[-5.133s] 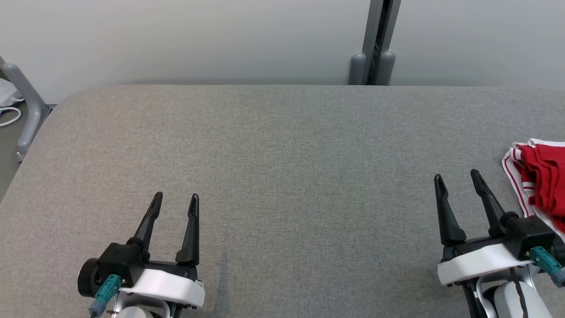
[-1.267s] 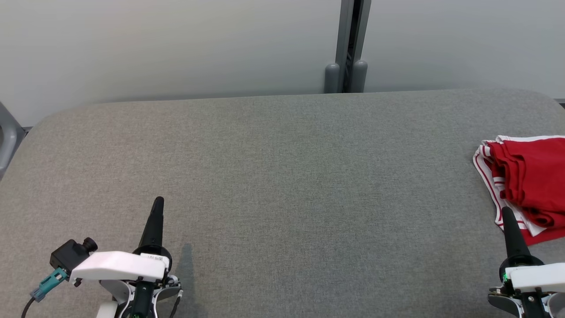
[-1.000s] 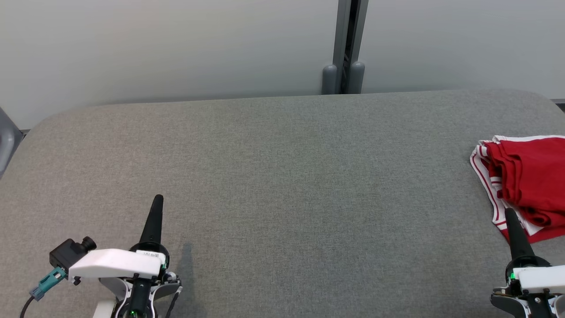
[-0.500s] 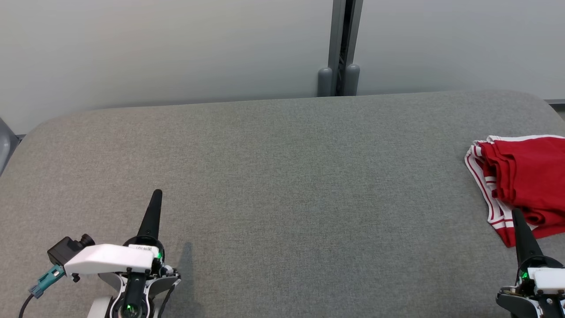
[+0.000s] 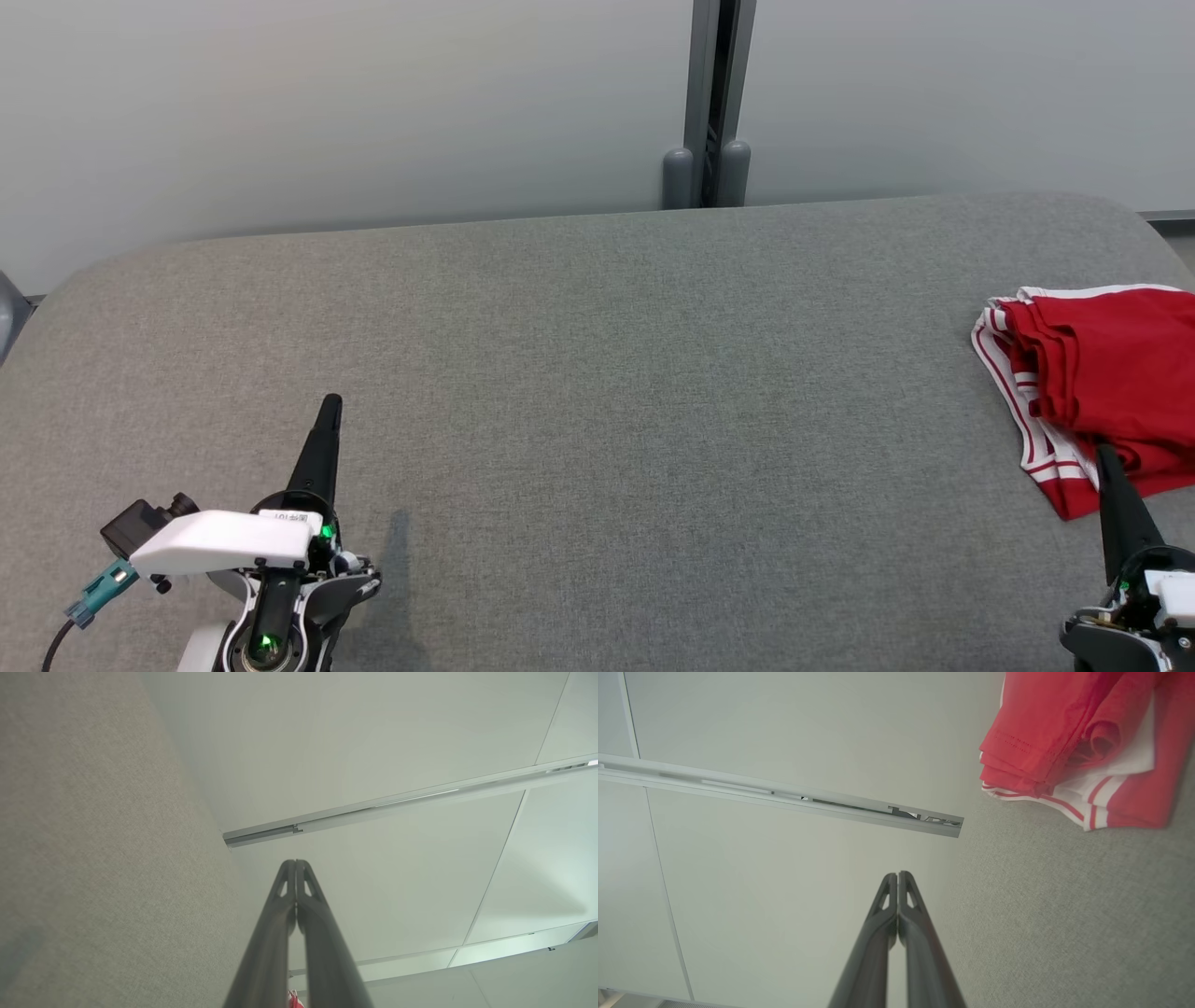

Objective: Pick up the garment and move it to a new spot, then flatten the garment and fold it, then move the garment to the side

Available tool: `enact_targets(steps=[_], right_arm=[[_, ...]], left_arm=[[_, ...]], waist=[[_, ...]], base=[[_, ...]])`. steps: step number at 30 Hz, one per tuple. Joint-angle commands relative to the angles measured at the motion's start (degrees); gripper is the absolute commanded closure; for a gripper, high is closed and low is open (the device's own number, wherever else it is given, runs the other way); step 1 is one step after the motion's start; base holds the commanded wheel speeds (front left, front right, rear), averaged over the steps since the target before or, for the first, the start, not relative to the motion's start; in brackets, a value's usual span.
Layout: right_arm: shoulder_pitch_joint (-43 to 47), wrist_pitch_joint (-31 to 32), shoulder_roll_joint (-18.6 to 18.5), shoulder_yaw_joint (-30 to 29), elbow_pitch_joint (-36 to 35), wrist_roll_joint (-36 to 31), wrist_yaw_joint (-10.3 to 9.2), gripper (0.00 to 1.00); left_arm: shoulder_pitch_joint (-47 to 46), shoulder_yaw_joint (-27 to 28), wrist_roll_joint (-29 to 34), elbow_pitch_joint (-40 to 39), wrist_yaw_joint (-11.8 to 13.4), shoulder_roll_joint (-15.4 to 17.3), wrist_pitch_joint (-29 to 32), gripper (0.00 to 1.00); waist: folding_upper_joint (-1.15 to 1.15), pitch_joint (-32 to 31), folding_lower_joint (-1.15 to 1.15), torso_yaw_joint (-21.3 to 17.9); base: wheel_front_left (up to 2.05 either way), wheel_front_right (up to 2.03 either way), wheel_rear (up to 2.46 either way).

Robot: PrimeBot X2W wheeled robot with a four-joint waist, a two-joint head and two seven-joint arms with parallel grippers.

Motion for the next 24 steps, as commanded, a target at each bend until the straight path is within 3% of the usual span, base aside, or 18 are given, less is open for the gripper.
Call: enact_targets(steps=[1, 24], right_arm=[[0.36, 0.52, -0.52, -0.35, -0.57, 1.29, -0.01, 1.0], [1.23, 2.66, -0.59, -1.94, -1.05, 9.72, -0.01, 1.0]], left_arm=[[-1.42, 0.34, -1.0, -0.02, -0.41, 0.4, 0.33, 1.0], [-2.3, 0.84, -8.48, 0.64, -0.63, 0.4, 2.34, 1.0]], waist=[[0.0, -0.05, 0.0, -0.06], [0.0, -0.75, 0.0, -1.1]], base=[[0.0, 0.0, 0.0], [0.0, 0.0, 0.0]])
